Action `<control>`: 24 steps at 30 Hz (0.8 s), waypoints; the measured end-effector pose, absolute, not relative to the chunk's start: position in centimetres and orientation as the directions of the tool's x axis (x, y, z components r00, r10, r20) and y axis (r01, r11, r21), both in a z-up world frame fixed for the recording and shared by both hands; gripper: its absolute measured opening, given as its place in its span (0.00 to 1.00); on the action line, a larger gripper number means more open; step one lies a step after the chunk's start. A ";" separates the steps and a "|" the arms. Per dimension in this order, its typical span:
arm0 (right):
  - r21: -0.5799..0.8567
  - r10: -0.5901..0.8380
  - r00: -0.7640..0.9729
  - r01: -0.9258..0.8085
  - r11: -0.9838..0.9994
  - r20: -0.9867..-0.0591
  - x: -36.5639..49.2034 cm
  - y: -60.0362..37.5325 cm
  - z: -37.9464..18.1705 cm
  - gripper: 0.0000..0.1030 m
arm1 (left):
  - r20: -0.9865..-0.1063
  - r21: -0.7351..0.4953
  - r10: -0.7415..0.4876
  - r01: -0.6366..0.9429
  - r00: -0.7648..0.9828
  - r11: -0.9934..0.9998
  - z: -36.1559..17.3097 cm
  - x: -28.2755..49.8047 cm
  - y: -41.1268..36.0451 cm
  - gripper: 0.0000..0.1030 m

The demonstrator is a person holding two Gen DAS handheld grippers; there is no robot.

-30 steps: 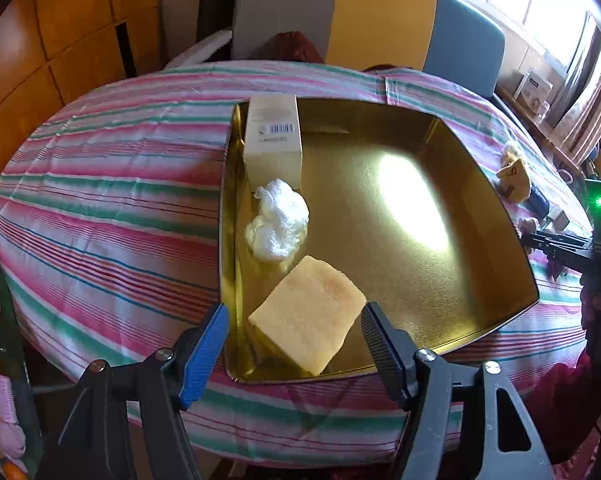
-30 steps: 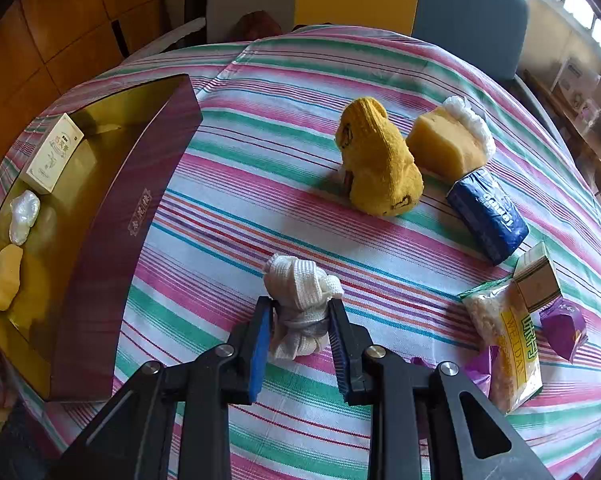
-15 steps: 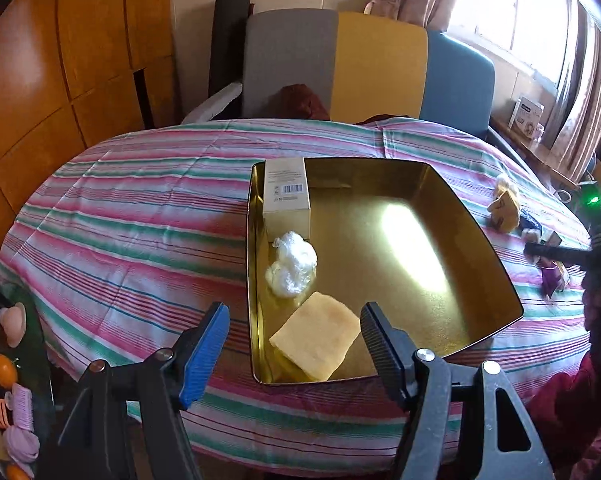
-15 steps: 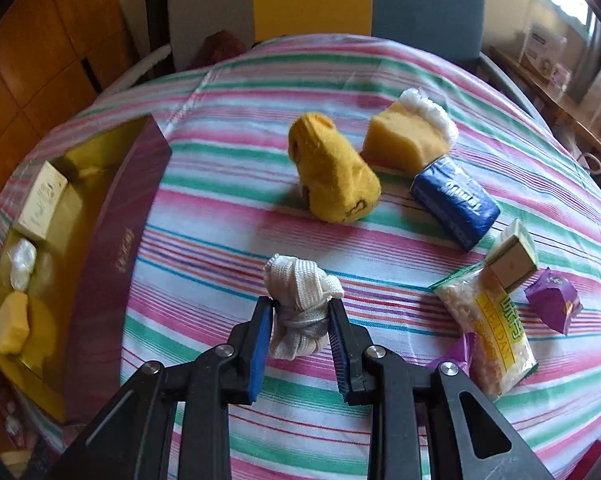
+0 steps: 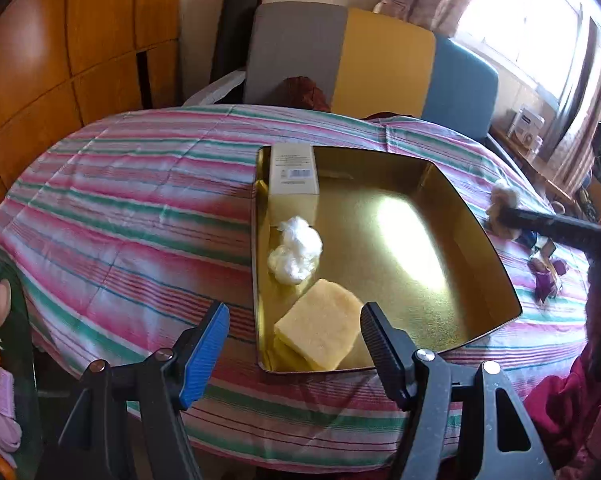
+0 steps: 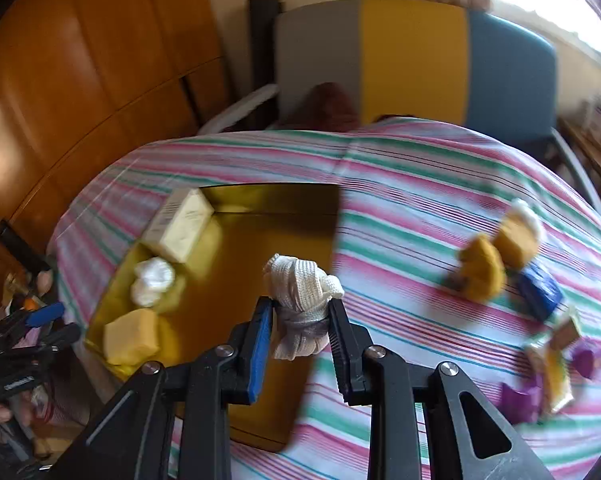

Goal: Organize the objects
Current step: 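Grasp the white knotted sock with the right tool and drop it in the tray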

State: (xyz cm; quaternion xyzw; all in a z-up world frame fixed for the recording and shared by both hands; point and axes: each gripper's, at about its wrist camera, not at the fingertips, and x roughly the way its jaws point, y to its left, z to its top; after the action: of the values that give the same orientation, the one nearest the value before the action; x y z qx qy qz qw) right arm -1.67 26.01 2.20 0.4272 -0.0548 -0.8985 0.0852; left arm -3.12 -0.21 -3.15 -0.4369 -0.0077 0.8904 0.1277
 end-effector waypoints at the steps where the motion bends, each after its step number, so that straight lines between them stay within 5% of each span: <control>1: 0.175 -0.220 -0.606 0.133 -0.976 -0.765 -2.2 24.6 1.9 0.27 | -0.780 -0.138 0.231 -0.201 -0.582 -0.970 -3.4 -3.3 -0.8 0.66; 13: 0.263 -0.343 -0.384 0.247 -0.933 -0.857 -8.4 11.3 -6.9 0.31 | -0.785 -0.186 0.220 -0.118 -0.580 -0.975 -4.3 -3.5 -4.6 0.59; 17: 0.304 -0.383 -0.390 0.250 -0.919 -0.837 -8.4 10.6 -6.9 0.49 | -0.791 -0.181 0.210 -0.108 -0.575 -0.978 -4.7 -3.7 -4.9 0.59; 24: 0.294 -0.367 -0.449 0.227 -0.929 -0.814 -7.3 12.6 -4.8 0.58 | -0.787 -0.155 0.200 -0.125 -0.584 -0.980 -4.1 -3.5 -4.1 0.59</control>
State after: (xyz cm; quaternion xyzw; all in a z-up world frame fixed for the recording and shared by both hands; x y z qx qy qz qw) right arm -7.31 12.57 -4.78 0.4947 -0.0710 -0.8483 0.1751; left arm -3.48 -4.05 -4.13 -0.4467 -0.0415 0.8890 0.0914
